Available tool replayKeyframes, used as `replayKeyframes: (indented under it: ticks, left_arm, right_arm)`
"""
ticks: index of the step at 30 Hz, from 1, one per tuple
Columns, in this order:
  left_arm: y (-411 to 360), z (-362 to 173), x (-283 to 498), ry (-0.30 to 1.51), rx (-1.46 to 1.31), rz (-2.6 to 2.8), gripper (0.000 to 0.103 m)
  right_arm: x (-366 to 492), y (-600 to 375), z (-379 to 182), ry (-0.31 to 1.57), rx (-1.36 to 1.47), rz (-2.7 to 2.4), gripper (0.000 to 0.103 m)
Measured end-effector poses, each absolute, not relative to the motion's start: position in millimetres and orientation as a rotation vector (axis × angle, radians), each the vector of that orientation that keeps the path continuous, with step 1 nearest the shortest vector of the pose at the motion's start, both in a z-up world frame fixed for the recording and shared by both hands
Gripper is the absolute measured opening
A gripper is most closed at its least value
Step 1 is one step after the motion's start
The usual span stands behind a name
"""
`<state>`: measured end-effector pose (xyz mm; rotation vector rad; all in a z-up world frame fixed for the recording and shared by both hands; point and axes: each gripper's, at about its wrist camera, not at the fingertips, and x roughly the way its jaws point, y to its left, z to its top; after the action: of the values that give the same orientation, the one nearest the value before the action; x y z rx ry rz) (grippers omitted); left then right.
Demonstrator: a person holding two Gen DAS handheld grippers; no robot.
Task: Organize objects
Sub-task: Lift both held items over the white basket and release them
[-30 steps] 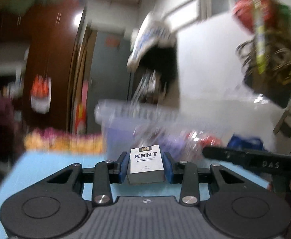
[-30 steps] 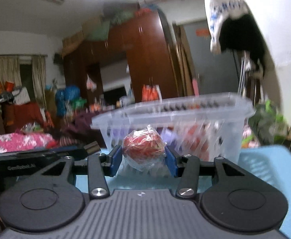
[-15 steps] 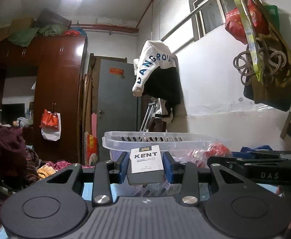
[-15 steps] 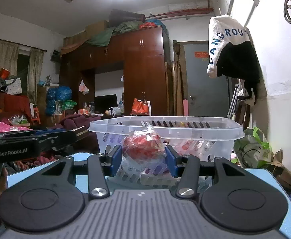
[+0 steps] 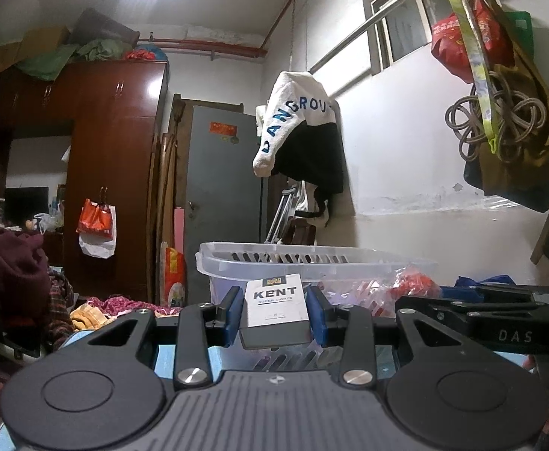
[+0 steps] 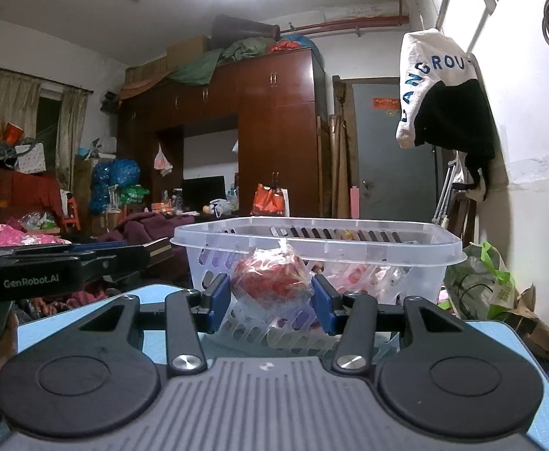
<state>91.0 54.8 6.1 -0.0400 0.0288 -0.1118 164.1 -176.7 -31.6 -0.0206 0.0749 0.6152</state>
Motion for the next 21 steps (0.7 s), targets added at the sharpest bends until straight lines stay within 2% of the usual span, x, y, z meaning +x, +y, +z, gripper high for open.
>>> replayKeyframes:
  ticks: [5, 10, 16, 17, 18, 19, 20, 21]
  left_arm:
    - [59, 11, 82, -0.021, -0.068, -0.137, 0.041]
    - [58, 62, 98, -0.041, -0.100, -0.177, 0.041]
    - [43, 106, 175, 0.102, -0.083, -0.135, 0.041]
    - [41, 106, 186, 0.122, -0.075, -0.116, 0.044]
    - [40, 104, 197, 0.147, -0.076, -0.106, 0.058]
    - [40, 101, 208, 0.176, -0.092, -0.104, 0.078]
    - [41, 98, 215, 0.198, -0.110, -0.099, 0.085]
    - [41, 94, 220, 0.215, -0.125, -0.082, 0.087]
  right_arm:
    - [160, -180, -28, 0.059, -0.002, 0.638, 0.051]
    - [164, -183, 21, 0.000, -0.022, 0.585, 0.051]
    - [234, -170, 67, 0.098, -0.049, 0.507, 0.051]
    - [248, -168, 66, 0.141, -0.053, 0.506, 0.051]
    - [259, -165, 64, 0.184, -0.057, 0.509, 0.052]
    - [268, -161, 60, 0.216, -0.069, 0.512, 0.052]
    - [274, -156, 56, 0.240, -0.094, 0.507, 0.062]
    - [276, -152, 51, 0.252, -0.122, 0.490, 0.082]
